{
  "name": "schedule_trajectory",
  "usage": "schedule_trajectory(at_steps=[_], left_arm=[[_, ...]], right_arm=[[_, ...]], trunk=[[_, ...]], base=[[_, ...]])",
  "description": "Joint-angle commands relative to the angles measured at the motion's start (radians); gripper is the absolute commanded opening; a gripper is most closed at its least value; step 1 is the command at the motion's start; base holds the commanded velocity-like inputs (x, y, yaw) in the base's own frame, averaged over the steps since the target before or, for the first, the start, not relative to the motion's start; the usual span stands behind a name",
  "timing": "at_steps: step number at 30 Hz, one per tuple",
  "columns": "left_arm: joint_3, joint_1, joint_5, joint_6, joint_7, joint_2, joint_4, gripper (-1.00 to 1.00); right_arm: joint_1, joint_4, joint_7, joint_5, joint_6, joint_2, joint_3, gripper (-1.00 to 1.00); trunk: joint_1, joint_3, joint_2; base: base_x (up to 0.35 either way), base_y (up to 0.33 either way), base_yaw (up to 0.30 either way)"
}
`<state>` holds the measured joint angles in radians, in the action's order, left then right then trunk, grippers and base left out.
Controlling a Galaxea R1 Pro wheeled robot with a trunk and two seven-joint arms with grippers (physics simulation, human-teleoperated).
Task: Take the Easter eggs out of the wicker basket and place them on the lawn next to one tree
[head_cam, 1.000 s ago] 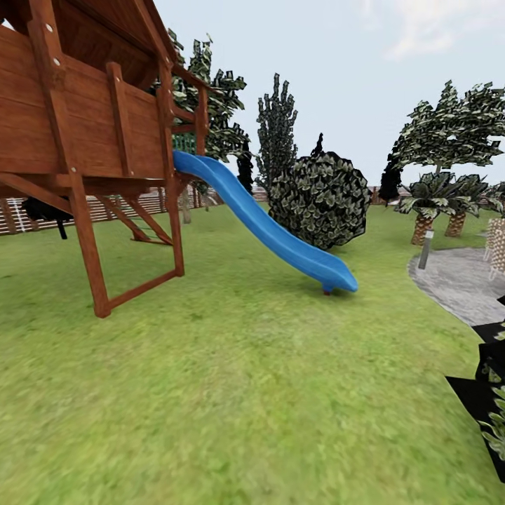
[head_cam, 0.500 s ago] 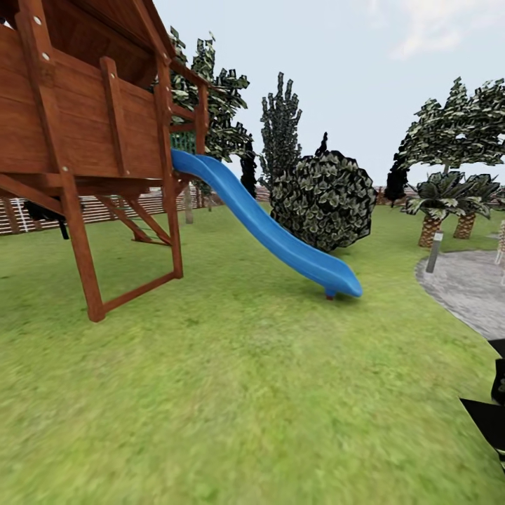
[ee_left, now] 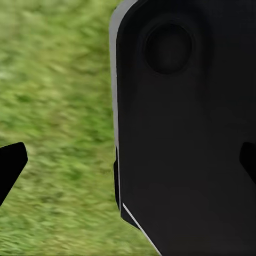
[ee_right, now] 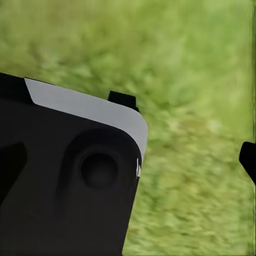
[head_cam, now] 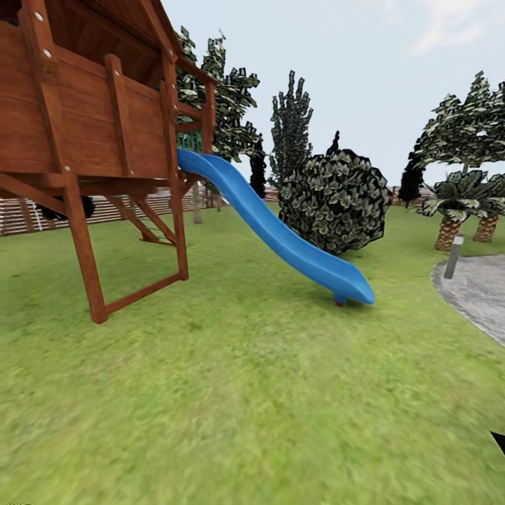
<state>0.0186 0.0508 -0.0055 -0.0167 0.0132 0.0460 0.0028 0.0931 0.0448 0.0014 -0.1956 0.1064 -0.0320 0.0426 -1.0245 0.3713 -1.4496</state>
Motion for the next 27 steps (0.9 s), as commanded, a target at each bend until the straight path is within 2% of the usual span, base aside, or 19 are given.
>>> schedule_trajectory(at_steps=[1, 9, 27], left_arm=[[0.002, 0.000, -0.001, -0.002, 0.001, 0.000, 0.000, 1.00], [0.002, 0.000, -0.001, -0.002, 0.001, 0.000, 0.000, 1.00], [0.001, 0.000, -0.001, -0.002, 0.001, 0.000, 0.000, 1.00]], right_arm=[[0.002, 0.004, 0.000, -0.002, 0.007, 0.000, 0.004, 1.00], [0.002, 0.004, 0.000, -0.003, 0.007, 0.000, 0.003, 1.00], [0.002, 0.004, 0.000, -0.003, 0.007, -0.002, 0.004, 1.00]], trunk=[[-0.001, 0.001, 0.000], [-0.001, 0.001, 0.000], [-0.001, 0.001, 0.000]], base=[[0.295, -0.125, 0.260], [0.295, -0.125, 0.245], [0.295, -0.125, 0.010]])
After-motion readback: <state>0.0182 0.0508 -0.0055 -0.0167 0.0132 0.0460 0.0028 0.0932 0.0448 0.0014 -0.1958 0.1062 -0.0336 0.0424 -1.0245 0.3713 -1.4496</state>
